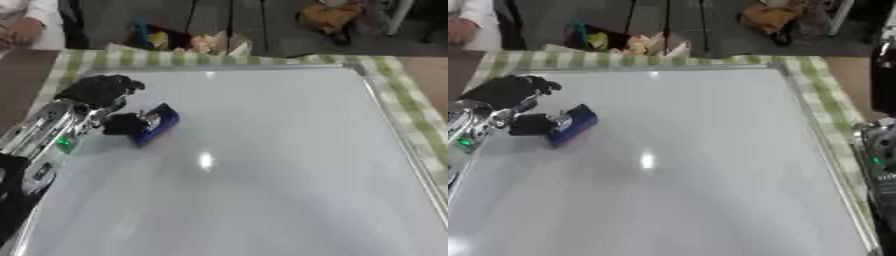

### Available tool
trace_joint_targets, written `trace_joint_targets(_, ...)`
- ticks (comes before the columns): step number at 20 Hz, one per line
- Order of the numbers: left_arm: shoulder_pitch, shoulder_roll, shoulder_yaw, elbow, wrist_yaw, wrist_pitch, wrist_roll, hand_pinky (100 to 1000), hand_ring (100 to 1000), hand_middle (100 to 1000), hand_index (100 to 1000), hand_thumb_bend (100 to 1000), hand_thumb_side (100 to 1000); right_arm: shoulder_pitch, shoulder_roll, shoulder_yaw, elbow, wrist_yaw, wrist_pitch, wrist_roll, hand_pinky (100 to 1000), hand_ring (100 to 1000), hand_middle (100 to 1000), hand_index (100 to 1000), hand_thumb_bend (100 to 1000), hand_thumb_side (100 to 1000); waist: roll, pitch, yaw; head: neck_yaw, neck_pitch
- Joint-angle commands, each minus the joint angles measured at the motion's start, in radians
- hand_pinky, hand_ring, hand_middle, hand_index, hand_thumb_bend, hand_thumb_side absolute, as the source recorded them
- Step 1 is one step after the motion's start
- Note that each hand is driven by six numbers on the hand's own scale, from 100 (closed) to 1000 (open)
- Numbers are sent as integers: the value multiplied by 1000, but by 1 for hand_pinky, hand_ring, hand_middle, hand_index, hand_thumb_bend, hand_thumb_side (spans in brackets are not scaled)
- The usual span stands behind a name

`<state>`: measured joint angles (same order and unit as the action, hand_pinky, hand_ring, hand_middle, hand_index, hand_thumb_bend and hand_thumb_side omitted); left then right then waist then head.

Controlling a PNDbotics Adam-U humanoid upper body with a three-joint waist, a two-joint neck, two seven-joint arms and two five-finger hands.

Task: Wipe the whiteboard clean with a brush.

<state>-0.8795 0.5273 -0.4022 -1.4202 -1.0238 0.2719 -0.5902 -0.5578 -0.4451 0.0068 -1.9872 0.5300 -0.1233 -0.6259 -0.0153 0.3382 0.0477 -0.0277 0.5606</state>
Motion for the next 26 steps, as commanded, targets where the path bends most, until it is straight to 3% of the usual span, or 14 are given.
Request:
trace_joint_targets(1,-11,10,7,-1,32,3,-23,628,772,803,976,412,1000,-12,-15,-5,-13,-7,2,1,801,831,791,824,100,969,0,-18,-2,3,-7)
trace_joint_targets(6,-7,7,4,6,68,11,-40,636,778,808,986,465,1000,-10,-13,-3,-13,-9,3,2,801,831,789,822,100,969,0,-18,-1,3,-8)
trace_joint_targets(15,-11,-26,8,92,-2,35,-4,598,710,736,971,449,1000,-10,-11,3,-13,-14,3,9,802,831,784,815,100,968,-3,-15,-2,9,-8)
trace_joint_targets(26,-9,-60,22,189,8,34,65,550,669,684,930,429,1000,-10,-9,6,-13,-19,4,14,803,833,779,815,100,971,-4,-7,-7,14,-11)
